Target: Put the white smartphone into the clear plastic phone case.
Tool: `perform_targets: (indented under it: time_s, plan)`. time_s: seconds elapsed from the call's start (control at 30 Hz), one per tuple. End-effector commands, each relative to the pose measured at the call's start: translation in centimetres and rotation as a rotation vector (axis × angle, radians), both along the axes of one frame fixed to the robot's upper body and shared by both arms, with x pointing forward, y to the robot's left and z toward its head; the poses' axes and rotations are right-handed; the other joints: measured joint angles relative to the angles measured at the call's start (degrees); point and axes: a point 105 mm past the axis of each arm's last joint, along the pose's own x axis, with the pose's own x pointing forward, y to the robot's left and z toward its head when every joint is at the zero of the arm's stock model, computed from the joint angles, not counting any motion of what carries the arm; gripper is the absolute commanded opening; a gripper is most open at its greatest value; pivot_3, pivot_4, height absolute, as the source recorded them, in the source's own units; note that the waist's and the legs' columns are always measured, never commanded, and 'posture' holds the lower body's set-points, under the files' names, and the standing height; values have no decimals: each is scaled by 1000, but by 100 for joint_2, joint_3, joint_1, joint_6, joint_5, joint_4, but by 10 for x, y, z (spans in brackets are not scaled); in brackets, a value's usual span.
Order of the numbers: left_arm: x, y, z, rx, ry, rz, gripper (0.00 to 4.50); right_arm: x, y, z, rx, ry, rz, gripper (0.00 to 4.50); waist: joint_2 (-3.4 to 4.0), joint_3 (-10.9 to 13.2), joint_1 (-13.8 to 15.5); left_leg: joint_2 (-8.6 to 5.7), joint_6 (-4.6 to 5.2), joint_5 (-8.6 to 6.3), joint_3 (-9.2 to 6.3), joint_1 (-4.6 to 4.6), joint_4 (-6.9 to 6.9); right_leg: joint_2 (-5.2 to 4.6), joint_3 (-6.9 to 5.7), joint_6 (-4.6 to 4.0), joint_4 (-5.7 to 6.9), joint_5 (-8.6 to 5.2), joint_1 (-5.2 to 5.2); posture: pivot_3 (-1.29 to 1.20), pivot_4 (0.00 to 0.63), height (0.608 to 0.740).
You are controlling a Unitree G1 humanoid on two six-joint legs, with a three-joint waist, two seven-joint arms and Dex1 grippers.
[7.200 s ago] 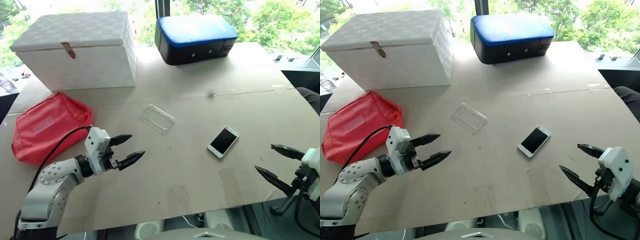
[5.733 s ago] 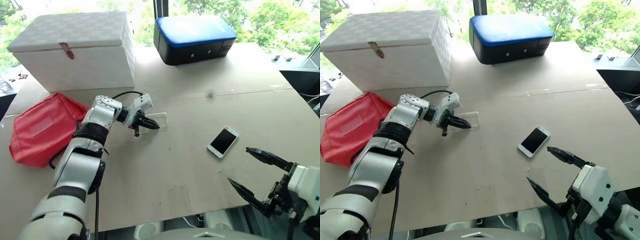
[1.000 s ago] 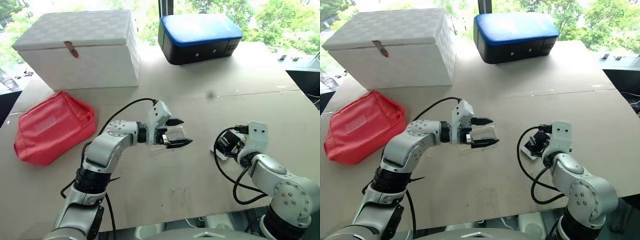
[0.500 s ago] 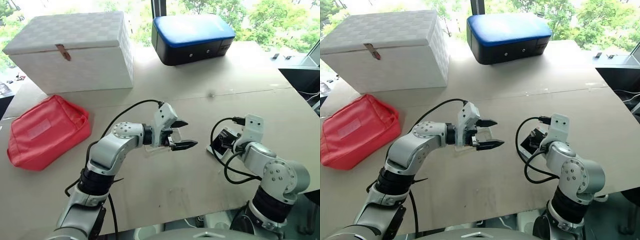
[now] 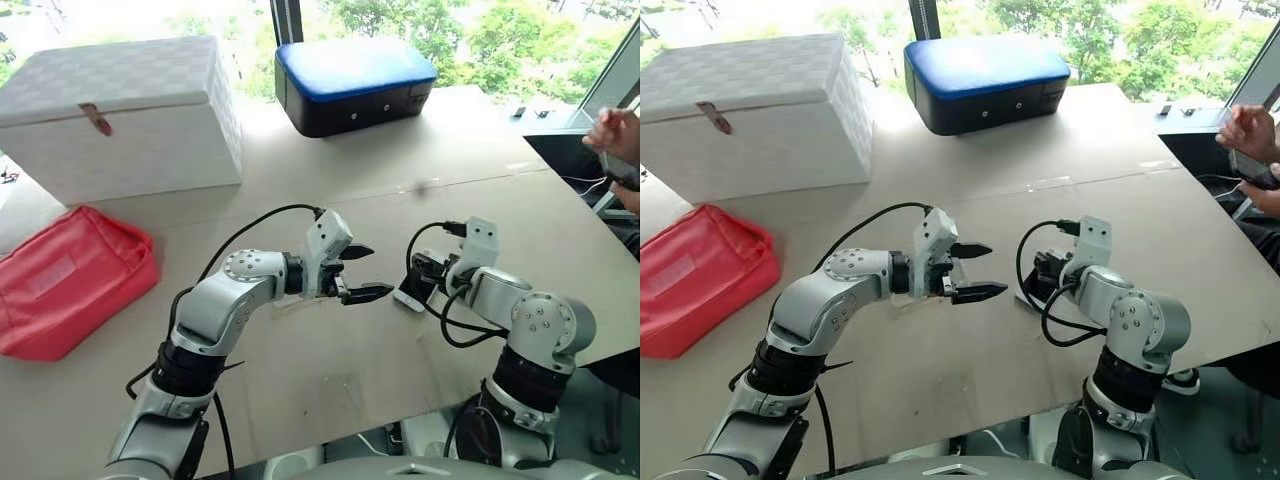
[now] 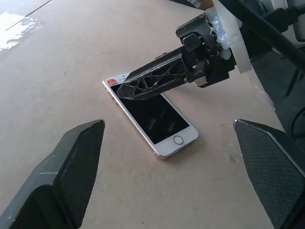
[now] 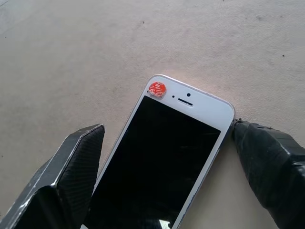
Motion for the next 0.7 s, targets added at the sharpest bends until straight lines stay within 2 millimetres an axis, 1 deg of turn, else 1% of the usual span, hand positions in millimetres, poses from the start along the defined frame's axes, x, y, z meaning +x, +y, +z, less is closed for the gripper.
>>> perform_targets:
  time_s: [0.03, 0.13, 0.23, 0.33, 0.4, 0.5, 0.57, 0.63, 0.7]
  plan:
    - [-3, 3, 4, -16, -55, -14, 4418, -10, 41, -20, -20, 99, 254, 4500, -1, -1, -20, 0, 0, 0, 1, 4, -13, 4, 6, -5, 0, 2, -4, 0, 150, 740]
    - [-4, 11, -2, -7, -64, -9, 4418, -11, 40, -26, -93, 118, 335, 4500, -3, -3, -51, 3, 0, 0, 3, 21, -40, 14, 14, -23, -2, -7, -5, 0, 150, 740]
    - [-1, 23, -9, 16, -71, 18, 4418, -13, 44, -30, -198, 104, 459, 4500, -4, -3, -57, 9, 0, 0, 4, 24, -41, 15, 14, -25, -2, -8, -5, 0, 150, 740]
    - [1, 31, -10, 21, -79, 43, 4418, -14, 43, -38, -311, 82, 572, 4500, -2, -2, -55, 9, 0, 0, 4, 40, -41, 8, 14, -24, -7, -8, 2, 0, 150, 740]
    - [2, 37, -10, 32, -88, 58, 4418, -15, 42, -44, -317, 97, 605, 4500, -6, -4, -62, 9, -1, -1, 4, 43, -42, -3, 11, -24, -10, -8, 1, 0, 150, 740]
    - [4, 44, -10, 39, -97, 95, 4418, -11, 42, -53, -295, 132, 588, 4500, -25, -16, -85, 10, -1, -1, 6, 54, -56, -8, 10, -24, -10, -8, 2, 0, 150, 740]
    - [5, 47, -9, 38, -102, 115, 4418, -8, 43, -58, -277, 145, 576, 4500, -57, -36, -105, 25, -1, -1, 10, 68, -63, -7, 8, -23, -10, -8, 2, 0, 150, 740]
    - [4, 48, -8, 38, -103, 126, 4418, -9, 40, -62, -357, 118, 632, 4500, -66, -41, -105, 53, -2, -2, 10, 79, -63, -11, -18, -23, -25, -8, 4, 0, 150, 740]
    - [3, 50, -6, 43, -109, 136, 4418, -9, 32, -68, -479, 73, 701, 4500, -39, -29, -96, 61, -10, -7, -9, 83, -63, -41, -57, -23, -53, -9, 2, 0, 150, 740]
